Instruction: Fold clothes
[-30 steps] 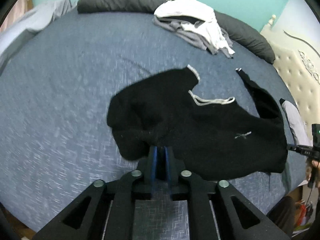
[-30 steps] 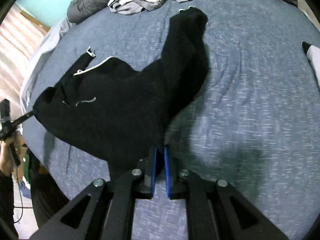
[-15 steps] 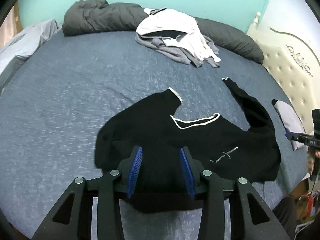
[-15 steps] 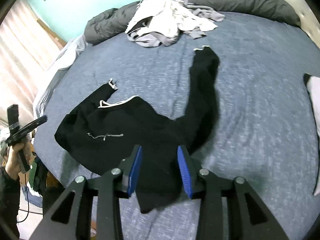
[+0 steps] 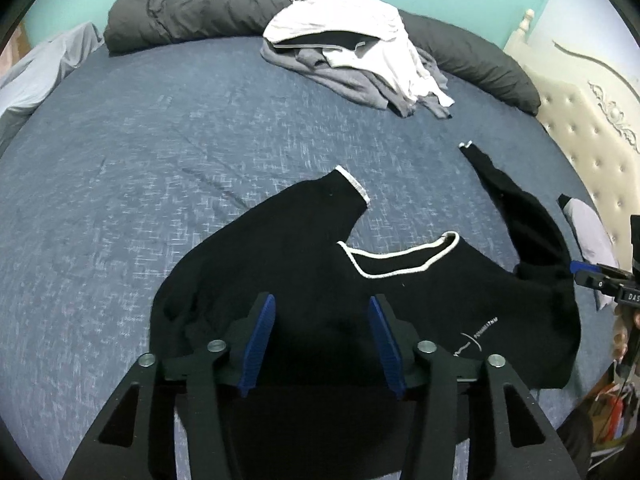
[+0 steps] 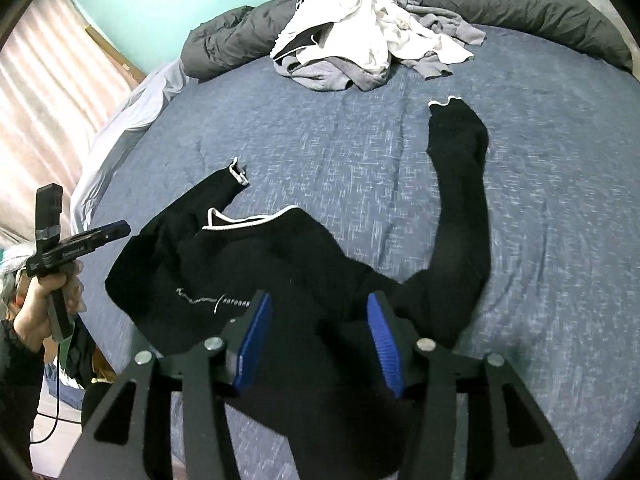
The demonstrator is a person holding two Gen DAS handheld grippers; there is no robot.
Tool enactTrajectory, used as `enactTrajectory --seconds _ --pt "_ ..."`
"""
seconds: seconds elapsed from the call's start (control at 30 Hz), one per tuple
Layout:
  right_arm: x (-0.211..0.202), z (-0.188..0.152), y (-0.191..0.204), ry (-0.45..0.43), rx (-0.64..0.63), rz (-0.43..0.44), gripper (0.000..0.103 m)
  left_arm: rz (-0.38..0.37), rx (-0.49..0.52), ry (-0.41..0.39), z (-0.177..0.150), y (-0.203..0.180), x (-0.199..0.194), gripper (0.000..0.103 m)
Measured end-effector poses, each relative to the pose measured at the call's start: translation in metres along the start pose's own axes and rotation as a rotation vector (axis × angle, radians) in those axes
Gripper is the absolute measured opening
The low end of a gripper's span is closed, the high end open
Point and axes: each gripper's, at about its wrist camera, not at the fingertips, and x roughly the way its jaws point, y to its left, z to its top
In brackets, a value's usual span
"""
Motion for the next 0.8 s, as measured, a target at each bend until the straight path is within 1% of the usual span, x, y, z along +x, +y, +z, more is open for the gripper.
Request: enactTrajectory --seconds 0.1,0.27,0.33,0.37,0.43,0.5,0.63,0.7,0.8 --pt "0.014 0.006 -0.002 0.012 0.006 0.003 0.058 -0.005 0.001 0.027 0.005 0.0 0.017 0.059" --pt "0.044 0.015 0.0 0.051 -0.004 -0.024 0.06 -0.017 0.003 0.045 0.012 0.001 0.042 0.059" --pt "0.056 0.016 0.001 0.08 -0.031 -0.085 0.06 -0.015 0.016 0.053 0.014 0.001 0.052 0.059" --pt "0.059 0.017 0.001 0.079 -0.04 -0.084 0.06 -0.013 0.023 0.058 0.015 0.001 0.056 0.059" --pt "0.069 0.019 0.001 0.086 -0.041 -0.052 0.06 -0.008 0.033 0.076 0.016 0.002 0.067 0.059" --pt "0.076 0.023 0.002 0.09 -0.04 -0.049 0.06 -0.009 0.035 0.101 0.017 0.005 0.078 0.059" --pt "0.098 0.036 0.008 0.116 -0.051 -0.07 0.06 -0.015 0.054 0.122 0.017 0.008 0.093 0.059" --pt "0.109 0.04 0.013 0.131 -0.06 -0.062 0.06 -0.017 0.055 0.131 0.017 0.011 0.1 0.059" --pt "0.135 0.046 0.02 0.185 -0.083 -0.072 0.06 -0.027 0.06 0.142 0.016 0.014 0.109 0.061"
